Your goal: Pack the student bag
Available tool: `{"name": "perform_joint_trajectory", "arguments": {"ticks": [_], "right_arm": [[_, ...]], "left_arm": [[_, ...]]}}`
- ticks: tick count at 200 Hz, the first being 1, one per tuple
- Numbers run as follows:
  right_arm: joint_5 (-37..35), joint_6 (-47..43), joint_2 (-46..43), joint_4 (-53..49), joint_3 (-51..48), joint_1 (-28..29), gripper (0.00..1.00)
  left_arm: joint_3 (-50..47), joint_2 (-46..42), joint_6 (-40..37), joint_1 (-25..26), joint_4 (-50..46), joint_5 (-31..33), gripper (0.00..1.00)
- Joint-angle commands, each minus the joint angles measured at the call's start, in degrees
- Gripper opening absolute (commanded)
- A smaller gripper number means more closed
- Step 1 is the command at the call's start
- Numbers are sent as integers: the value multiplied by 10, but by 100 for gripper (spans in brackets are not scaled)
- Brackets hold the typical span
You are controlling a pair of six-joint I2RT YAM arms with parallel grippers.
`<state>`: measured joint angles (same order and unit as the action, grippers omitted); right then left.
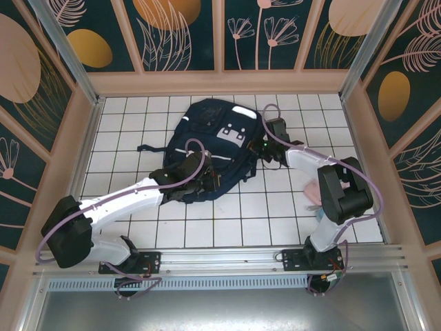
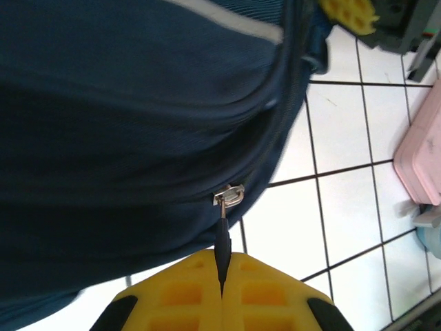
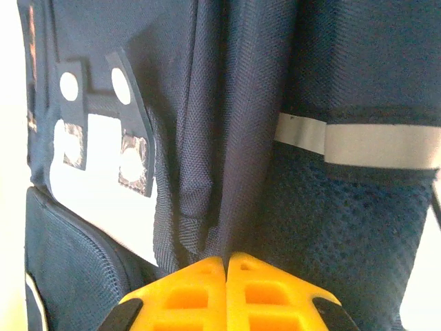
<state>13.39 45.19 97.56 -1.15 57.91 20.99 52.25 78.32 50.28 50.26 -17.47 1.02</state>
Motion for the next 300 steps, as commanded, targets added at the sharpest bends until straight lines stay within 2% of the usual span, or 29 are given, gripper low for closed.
{"name": "perform_joint_trajectory", "arguments": {"ticks": [1,41,60,80,99,126,157,171,191,241,263,300], "right_arm": [[-78,-23,-17,5,22,-44,0],[-69,-42,8,7,46,-76,0],[-49,-61,21,12,61,-84,0],[-8,-87,20,12,65,-87,19],[2,-91,-21,0,36,-87,38],[9,-56,-119,-28,-35,-83,45],[94,85,-208,2,-125,-49,46],[83,160,-234,25,-154,-13,46],[31,241,-260,47,-171,49,45],[-45,315,-243,-6,-131,114,44],[-65,338,-224,-72,-101,123,39],[-91,347,-199,-124,-68,126,39]], "left_arm": [[12,-22,-35,-1,-70,55,0],[17,-24,-57,-2,-90,99,0],[12,-16,-68,-2,-70,110,0],[20,8,-86,-2,-24,90,0],[32,28,-102,-2,11,70,0],[47,39,-132,-2,40,50,0],[47,40,-154,-2,51,40,0],[46,41,-160,-2,56,36,0],[44,42,-164,-2,60,28,0],[38,46,-172,-2,80,8,0],[18,47,-180,-2,88,-2,0],[10,59,-185,-2,100,-20,0]]}}
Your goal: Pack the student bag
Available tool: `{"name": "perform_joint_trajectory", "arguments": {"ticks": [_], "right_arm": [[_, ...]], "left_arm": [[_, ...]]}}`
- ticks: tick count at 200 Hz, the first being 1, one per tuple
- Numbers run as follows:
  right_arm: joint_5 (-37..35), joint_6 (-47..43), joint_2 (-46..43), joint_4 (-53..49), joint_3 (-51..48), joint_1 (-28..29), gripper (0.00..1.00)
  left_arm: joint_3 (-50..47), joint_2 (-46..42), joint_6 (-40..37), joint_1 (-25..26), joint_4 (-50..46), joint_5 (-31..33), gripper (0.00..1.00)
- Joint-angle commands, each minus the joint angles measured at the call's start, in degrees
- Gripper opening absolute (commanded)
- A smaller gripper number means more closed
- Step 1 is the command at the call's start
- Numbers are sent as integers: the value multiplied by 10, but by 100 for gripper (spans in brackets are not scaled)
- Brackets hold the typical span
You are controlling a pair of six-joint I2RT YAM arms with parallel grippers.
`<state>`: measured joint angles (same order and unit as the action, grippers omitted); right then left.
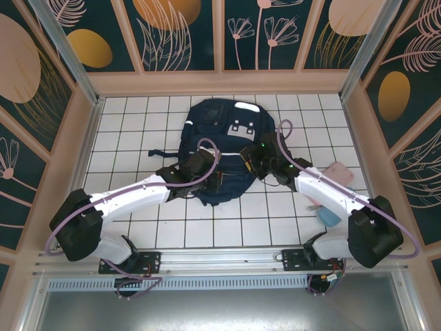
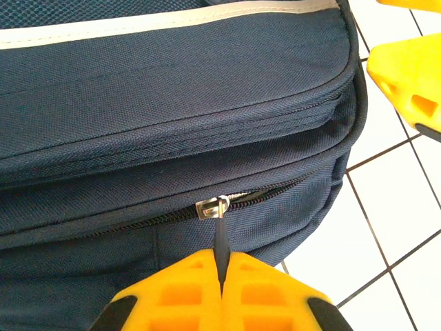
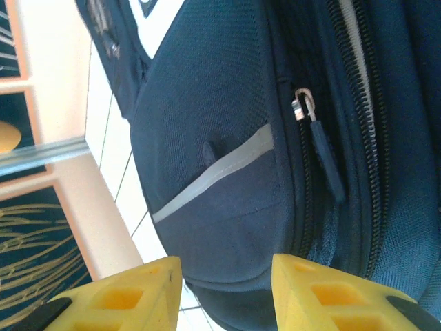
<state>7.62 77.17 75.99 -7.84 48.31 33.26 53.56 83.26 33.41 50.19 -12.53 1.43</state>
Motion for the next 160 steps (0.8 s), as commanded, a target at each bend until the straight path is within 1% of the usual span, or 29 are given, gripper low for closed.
{"name": "perform_joint_trajectory", "arguments": {"ticks": [1,49,88,109,135,160], "right_arm": [[-33,27,18,-58,28,3,39],[-45,42,49,-91,45,0,39],[-50,47,55,-99,46,-3,38],[-65,47,51,-105,47,-2,39],[-61,50,60,-105,50,-3,39],[-40,41,80,-86,52,-5,39]], "left_arm": [[-4,9,-16,-1,51,-24,0],[-2,11,-18,-1,48,-27,0],[-3,9,-19,-1,47,-26,0],[-2,9,-19,-1,46,-25,0],[-1,10,-19,-1,47,-25,0],[-1,9,-18,-1,47,-26,0]]}}
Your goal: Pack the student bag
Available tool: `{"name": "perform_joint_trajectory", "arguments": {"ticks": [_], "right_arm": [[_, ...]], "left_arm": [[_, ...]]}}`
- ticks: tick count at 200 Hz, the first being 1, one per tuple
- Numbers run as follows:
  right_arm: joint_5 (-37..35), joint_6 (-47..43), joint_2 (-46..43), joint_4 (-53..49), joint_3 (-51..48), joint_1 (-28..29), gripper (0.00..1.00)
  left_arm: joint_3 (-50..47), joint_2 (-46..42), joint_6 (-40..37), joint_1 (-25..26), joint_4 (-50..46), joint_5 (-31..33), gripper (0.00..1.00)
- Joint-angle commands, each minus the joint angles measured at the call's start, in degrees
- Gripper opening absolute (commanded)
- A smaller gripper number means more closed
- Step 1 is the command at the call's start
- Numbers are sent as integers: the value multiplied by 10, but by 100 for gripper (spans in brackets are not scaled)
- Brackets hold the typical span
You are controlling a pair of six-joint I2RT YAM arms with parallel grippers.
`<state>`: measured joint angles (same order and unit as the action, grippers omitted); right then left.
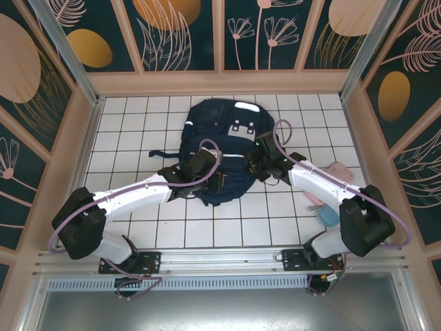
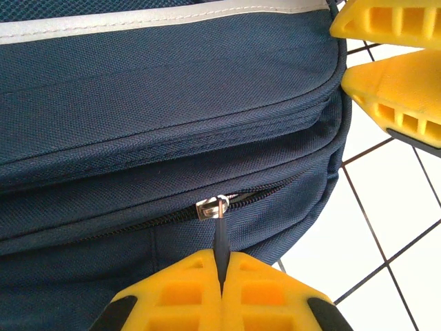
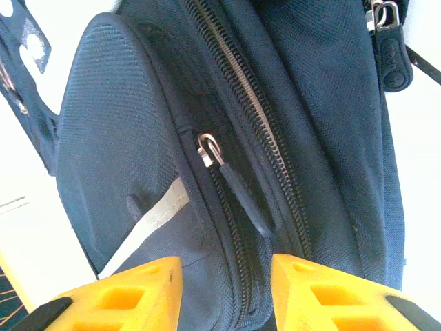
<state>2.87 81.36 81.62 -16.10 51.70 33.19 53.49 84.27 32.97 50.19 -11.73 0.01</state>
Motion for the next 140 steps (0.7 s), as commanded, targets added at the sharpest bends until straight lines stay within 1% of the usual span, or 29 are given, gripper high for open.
{"name": "perform_joint_trajectory", "arguments": {"ticks": [1,10,20,33,45,61,83,98,105,109,124,140], "right_arm": [[8,-1,25,-3,18,-4,39],[14,-6,32,3,21,-5,37],[15,-10,40,5,25,-5,32],[8,-17,42,6,28,-5,20],[-15,-33,37,6,29,-4,10],[-56,-47,22,-3,23,-6,0],[-111,-60,-6,-25,19,-13,0],[-138,-68,-26,-34,18,-15,0],[-142,-74,-35,-35,17,-15,0],[-143,-78,-39,-33,17,-32,0],[-141,-92,-50,-30,17,-50,0],[-115,-124,-53,-11,19,-75,0]], "left_arm": [[-1,-1,-14,-1,39,-11,0],[0,-3,-15,-1,37,-10,0],[-1,-4,-15,-1,35,-6,0],[-2,-6,-13,-1,28,7,0],[1,-8,-2,-1,10,37,0],[5,-11,8,-1,-21,78,0],[13,-18,15,-4,-69,145,0],[11,-27,18,-10,-88,167,0],[7,-32,19,-16,-92,172,0],[5,-35,19,-19,-94,176,0],[-4,-44,20,-33,-98,181,0],[-15,-53,17,-50,-97,184,0]]}}
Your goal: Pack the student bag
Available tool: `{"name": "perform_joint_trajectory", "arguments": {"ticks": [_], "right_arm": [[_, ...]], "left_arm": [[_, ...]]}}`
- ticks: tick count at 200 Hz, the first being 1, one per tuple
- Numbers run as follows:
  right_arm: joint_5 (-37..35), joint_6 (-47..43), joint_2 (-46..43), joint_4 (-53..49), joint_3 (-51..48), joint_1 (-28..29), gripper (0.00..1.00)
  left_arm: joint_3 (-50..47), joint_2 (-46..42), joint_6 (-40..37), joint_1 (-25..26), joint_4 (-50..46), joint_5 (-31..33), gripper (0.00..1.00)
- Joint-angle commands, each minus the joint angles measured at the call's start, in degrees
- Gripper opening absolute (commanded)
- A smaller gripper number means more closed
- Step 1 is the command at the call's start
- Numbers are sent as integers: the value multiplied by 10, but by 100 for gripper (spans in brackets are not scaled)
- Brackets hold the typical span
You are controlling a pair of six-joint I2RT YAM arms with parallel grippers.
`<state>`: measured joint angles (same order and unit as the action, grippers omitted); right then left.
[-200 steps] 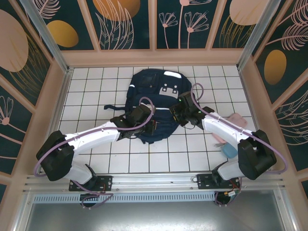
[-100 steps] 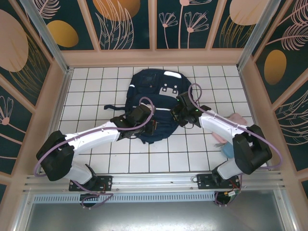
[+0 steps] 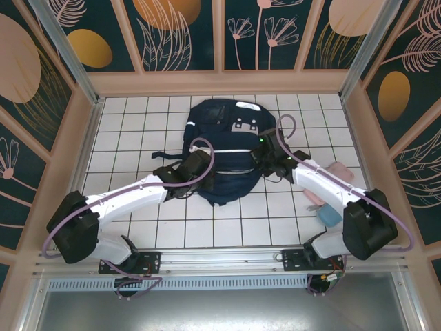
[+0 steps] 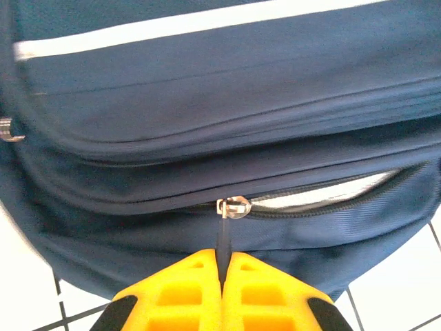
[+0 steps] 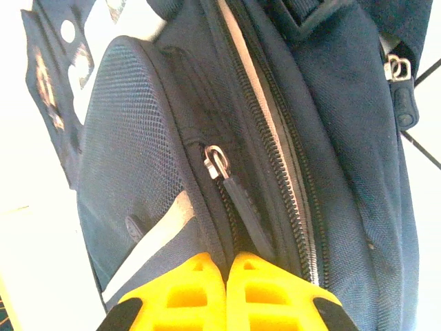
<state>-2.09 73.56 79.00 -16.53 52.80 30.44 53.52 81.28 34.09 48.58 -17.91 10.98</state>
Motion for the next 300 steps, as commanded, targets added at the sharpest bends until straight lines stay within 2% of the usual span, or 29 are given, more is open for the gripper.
{"name": "perform_joint_trajectory", "arguments": {"ticks": [1,39,76,101,137,186,211,222,239,294,300], "right_arm": [[-63,-47,-26,-6,8,-49,0],[-15,-132,7,9,46,-93,0],[-2,-163,35,5,72,-108,0],[9,-182,47,14,76,-118,0],[92,-263,91,35,104,-123,0],[99,-306,86,42,95,-141,0],[120,-335,79,60,88,-161,0],[142,-351,92,59,98,-166,0],[170,-367,127,55,120,-166,0],[226,-383,188,83,143,-150,0],[230,-386,192,80,148,-148,3]], "left_arm": [[-16,-24,5,-35,-35,74,0],[-28,-23,-21,-81,-13,100,0],[-10,9,-50,-126,40,105,0],[8,29,-65,-148,68,82,0],[18,63,-96,-161,112,8,0],[57,117,-103,-192,146,21,0],[64,130,-110,-217,169,-25,0],[63,129,-108,-224,178,-45,0],[60,119,-102,-225,175,-43,0],[-28,-2,-67,-227,137,42,0],[-39,-13,-64,-226,135,41,0]]}}
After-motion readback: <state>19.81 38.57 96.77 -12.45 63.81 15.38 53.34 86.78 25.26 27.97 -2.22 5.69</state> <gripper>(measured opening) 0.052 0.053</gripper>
